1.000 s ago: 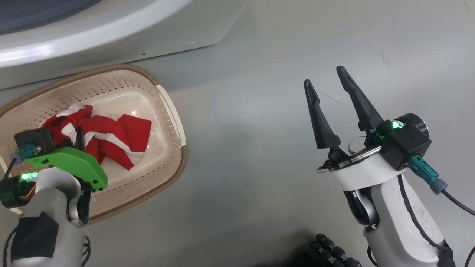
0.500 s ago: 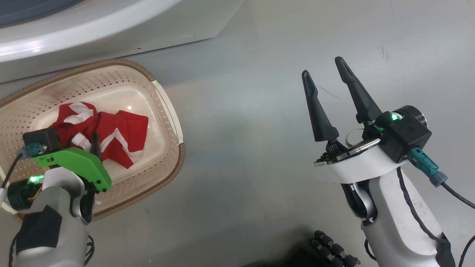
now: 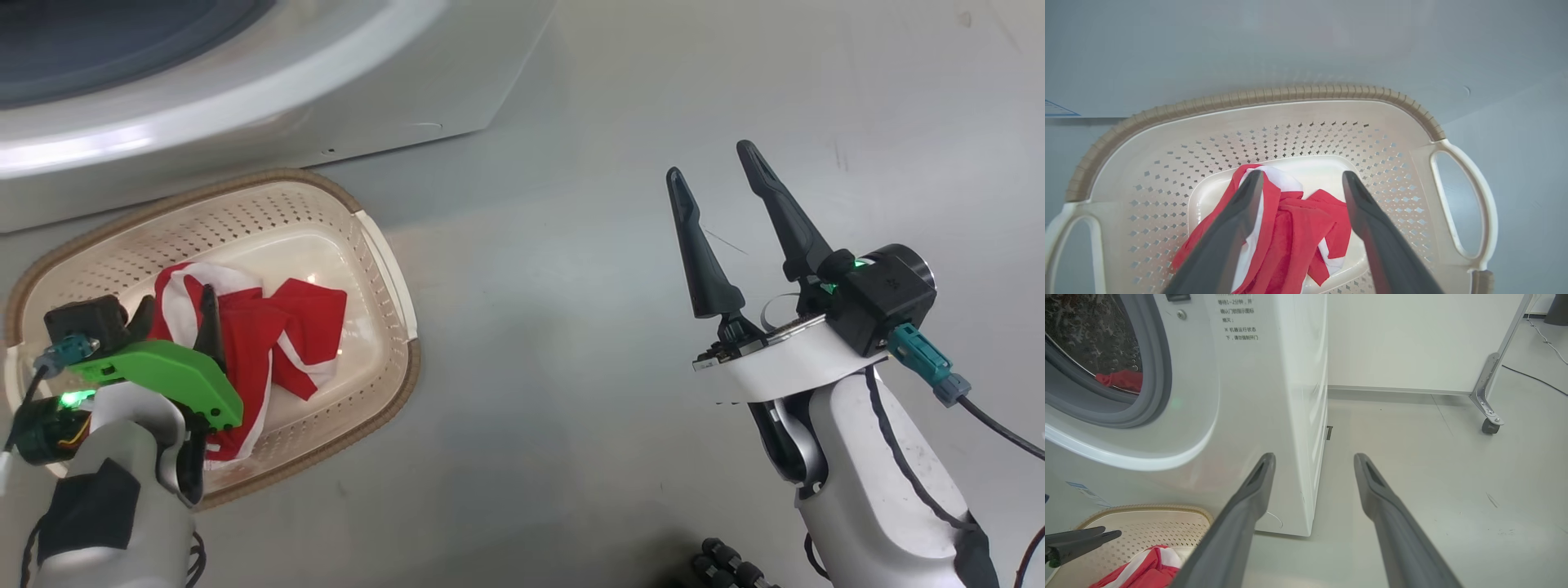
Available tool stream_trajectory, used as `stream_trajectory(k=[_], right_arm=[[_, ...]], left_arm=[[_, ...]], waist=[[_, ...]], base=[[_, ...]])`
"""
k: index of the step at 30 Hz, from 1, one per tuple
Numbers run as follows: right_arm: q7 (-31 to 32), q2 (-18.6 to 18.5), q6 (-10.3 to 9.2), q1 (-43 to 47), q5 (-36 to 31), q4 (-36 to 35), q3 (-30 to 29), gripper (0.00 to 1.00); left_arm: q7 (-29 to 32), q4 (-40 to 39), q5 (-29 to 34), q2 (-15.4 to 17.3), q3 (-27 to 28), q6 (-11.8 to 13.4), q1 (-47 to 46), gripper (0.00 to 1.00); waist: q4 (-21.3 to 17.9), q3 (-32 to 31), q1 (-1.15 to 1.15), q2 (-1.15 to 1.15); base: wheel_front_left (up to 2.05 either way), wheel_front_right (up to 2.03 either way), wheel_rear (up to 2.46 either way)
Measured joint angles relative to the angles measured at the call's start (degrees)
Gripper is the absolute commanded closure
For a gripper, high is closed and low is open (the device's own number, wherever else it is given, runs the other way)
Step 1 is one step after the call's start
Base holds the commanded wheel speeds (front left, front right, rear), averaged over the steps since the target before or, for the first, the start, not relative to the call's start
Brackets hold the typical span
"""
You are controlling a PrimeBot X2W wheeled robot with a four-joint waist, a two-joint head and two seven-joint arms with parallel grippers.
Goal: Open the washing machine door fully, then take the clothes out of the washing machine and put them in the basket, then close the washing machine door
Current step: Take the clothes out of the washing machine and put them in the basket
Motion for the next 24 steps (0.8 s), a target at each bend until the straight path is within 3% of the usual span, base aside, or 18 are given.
stream_trajectory(k=[8,24], right_arm=[[0.0,0.0,0.0,1.15,-1.01,1.91,-1.38,0.0],[0.0,-1.33,0.04,7.52,-1.53,5.45,-3.05,0.0]], left_arm=[[-6.65,-0.12,3.22,-1.69,-2.87,-0.96,0.11,0.0],[-8.02,-8.4,3.98,-4.06,-3.36,-1.05,4.42,0.0]], waist=[[1.68,-4.33,0.0,0.0],[7.46,-15.26,0.0,0.0]], base=[[0.0,0.0,0.0],[0.0,0.0,0.0]])
